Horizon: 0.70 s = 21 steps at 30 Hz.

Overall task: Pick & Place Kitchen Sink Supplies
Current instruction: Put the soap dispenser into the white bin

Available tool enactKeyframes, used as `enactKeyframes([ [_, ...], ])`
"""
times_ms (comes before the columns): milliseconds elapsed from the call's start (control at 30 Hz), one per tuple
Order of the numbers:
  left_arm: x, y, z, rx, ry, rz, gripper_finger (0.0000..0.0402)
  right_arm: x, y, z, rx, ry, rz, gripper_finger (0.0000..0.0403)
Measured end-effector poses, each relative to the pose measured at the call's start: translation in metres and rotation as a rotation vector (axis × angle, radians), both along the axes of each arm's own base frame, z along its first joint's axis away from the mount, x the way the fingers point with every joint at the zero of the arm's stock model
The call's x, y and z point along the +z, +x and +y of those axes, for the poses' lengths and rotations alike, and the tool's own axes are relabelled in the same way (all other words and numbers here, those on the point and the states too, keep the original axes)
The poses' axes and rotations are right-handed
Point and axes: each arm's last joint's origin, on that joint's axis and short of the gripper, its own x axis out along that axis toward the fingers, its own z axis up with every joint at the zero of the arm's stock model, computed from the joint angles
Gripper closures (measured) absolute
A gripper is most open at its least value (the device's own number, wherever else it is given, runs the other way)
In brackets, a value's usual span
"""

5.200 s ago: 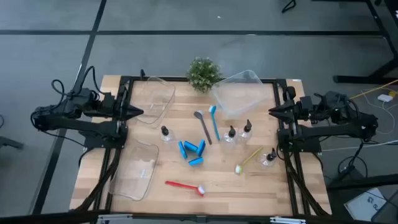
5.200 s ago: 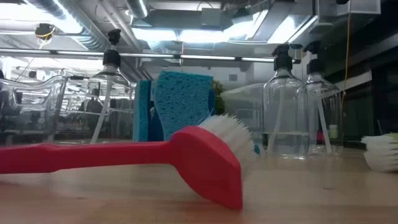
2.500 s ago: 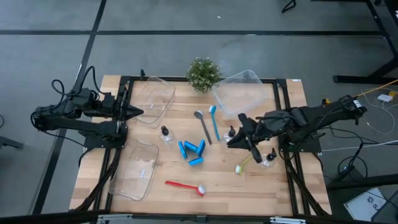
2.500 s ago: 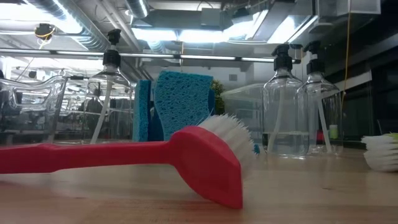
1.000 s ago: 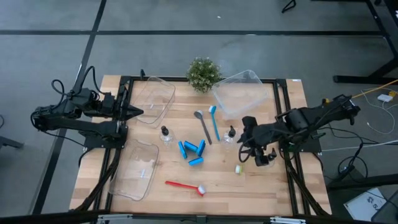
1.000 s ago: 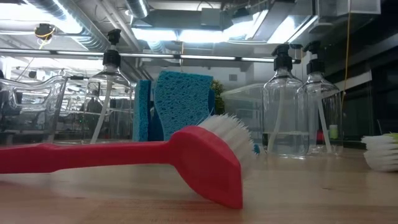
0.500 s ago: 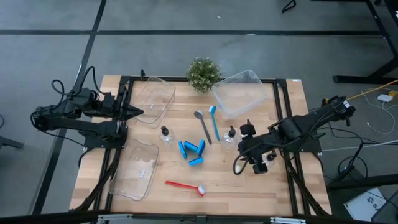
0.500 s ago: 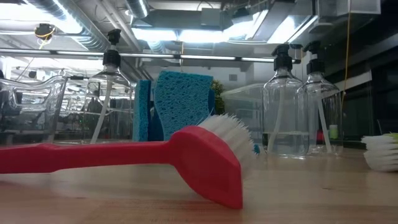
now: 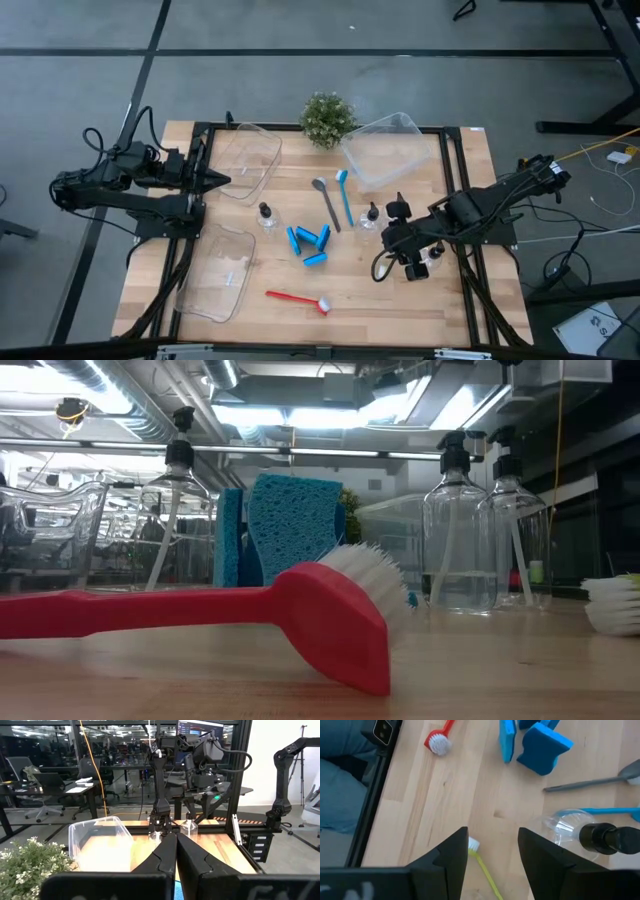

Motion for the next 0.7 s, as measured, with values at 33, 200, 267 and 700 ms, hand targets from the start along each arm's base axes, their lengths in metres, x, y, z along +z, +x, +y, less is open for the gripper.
enactKeyframes([
  [33,0.000,0.000,0.000,0.000,0.000,0.000,0.0397,0.000,0.000,0.001,-0.002,0.004,0.001,0.0231],
  [200,0.000,0.000,0.000,0.000,0.000,0.000,0.0394,0.000,-0.004,0.007,0.023,0.006,0.001,0.0231],
  [267,0.000,0.000,0.000,0.000,0.000,0.000,0.0393,0.000,-0.005,0.011,0.037,0.007,0.003,0.0231],
  [700,0.000,0.000,0.000,0.000,0.000,0.000,0.0394,-0.022,-0.004,0.048,0.121,-0.065,0.061,0.0231],
])
